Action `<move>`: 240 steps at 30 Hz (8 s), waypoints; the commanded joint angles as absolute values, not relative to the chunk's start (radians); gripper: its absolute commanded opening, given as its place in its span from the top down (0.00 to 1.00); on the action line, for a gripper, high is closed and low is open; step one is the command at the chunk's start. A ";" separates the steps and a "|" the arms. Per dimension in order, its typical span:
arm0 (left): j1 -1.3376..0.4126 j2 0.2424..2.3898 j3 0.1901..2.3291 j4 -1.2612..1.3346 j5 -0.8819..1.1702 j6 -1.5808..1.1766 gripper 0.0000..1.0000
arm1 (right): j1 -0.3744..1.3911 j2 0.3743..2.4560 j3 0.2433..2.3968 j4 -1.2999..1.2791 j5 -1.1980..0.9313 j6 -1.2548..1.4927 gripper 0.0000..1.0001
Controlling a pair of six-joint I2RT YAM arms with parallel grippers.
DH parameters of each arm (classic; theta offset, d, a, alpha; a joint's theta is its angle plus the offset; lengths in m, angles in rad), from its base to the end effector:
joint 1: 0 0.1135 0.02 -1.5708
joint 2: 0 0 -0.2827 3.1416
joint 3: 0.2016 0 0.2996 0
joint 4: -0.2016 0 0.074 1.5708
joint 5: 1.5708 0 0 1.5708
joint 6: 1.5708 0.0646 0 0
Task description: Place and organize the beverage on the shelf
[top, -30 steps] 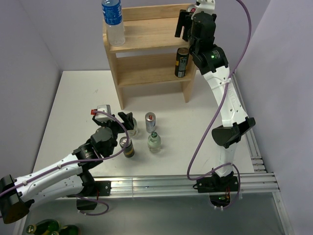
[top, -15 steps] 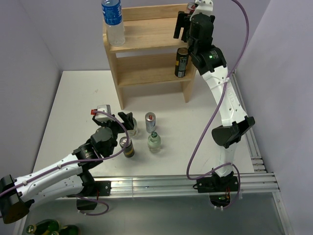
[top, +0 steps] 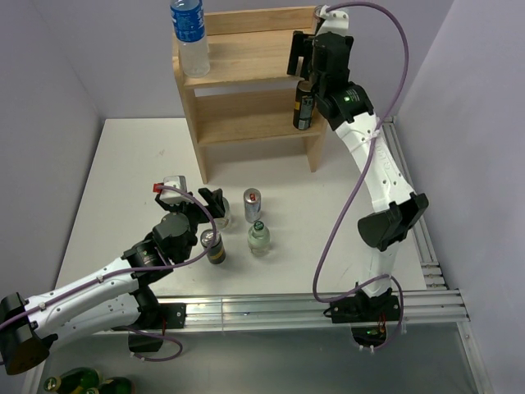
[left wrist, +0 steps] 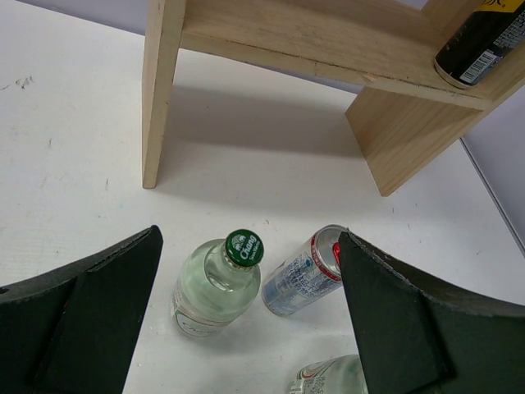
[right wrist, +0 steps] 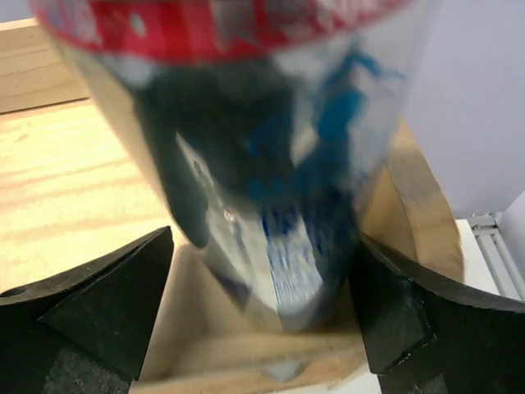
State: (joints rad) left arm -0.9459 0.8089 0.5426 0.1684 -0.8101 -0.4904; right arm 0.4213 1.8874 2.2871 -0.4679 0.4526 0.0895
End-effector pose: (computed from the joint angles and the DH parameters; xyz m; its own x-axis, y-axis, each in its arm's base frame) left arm 0.1794 -0.1687 0.2871 -0.1152 -0.3954 -0.9113 0.0943 0.9089 -0.4063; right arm 0.4558 0.1733 0.5426 -0.0592 0.0615 -0.9963 0.0358 0.9976 0.0595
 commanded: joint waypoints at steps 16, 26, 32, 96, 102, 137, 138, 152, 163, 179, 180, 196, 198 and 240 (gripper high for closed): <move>-0.943 0.802 0.535 0.184 -0.822 -0.483 0.05 | 0.426 1.545 1.985 -0.440 0.466 0.176 0.03; -0.943 0.818 0.543 0.181 -0.795 -0.483 0.04 | 0.705 1.226 1.441 -0.354 0.647 0.253 0.02; -0.943 0.857 0.545 0.218 -0.480 -0.413 0.02 | 0.870 1.025 1.157 -0.377 0.693 0.392 0.02; -1.509 1.167 0.660 -0.818 -1.100 -1.600 0.01 | 0.896 0.716 0.703 -0.364 0.686 0.474 0.01; -1.512 1.173 0.595 -0.710 -1.104 -1.585 0.01 | 0.897 0.724 0.693 -0.361 0.680 0.477 0.01; -1.328 1.532 0.485 0.040 -1.118 -1.121 0.76 | 0.894 0.700 0.647 -0.354 0.690 0.485 0.02; -1.328 1.526 0.488 0.034 -1.112 -1.118 0.87 | 0.894 0.699 0.646 -0.353 0.687 0.486 0.02; -1.328 1.296 0.623 -0.201 -1.019 -1.005 1.00 | 0.894 0.701 0.660 -0.324 0.675 0.459 0.02; -1.273 1.131 0.810 -0.084 -0.928 -0.545 1.00 | 0.894 0.670 0.666 -0.330 0.680 0.459 0.02; -1.054 1.379 1.195 0.135 -0.586 -0.253 1.00 | 0.894 0.557 0.667 -0.402 0.719 0.498 0.02; -1.030 1.396 1.212 0.147 -0.563 -0.247 1.00 | 0.894 0.549 0.666 -0.406 0.722 0.502 0.02; -0.815 1.799 1.679 0.173 -0.376 -0.183 1.00 | 0.894 0.540 0.663 -0.426 0.756 0.526 0.02; -0.808 1.836 1.695 0.186 -0.380 -0.176 1.00 | 0.894 0.543 0.661 -0.422 0.756 0.526 0.02; -0.726 2.086 1.888 0.305 -0.400 -0.184 1.00 | 0.896 0.584 0.621 -0.376 0.756 0.511 0.02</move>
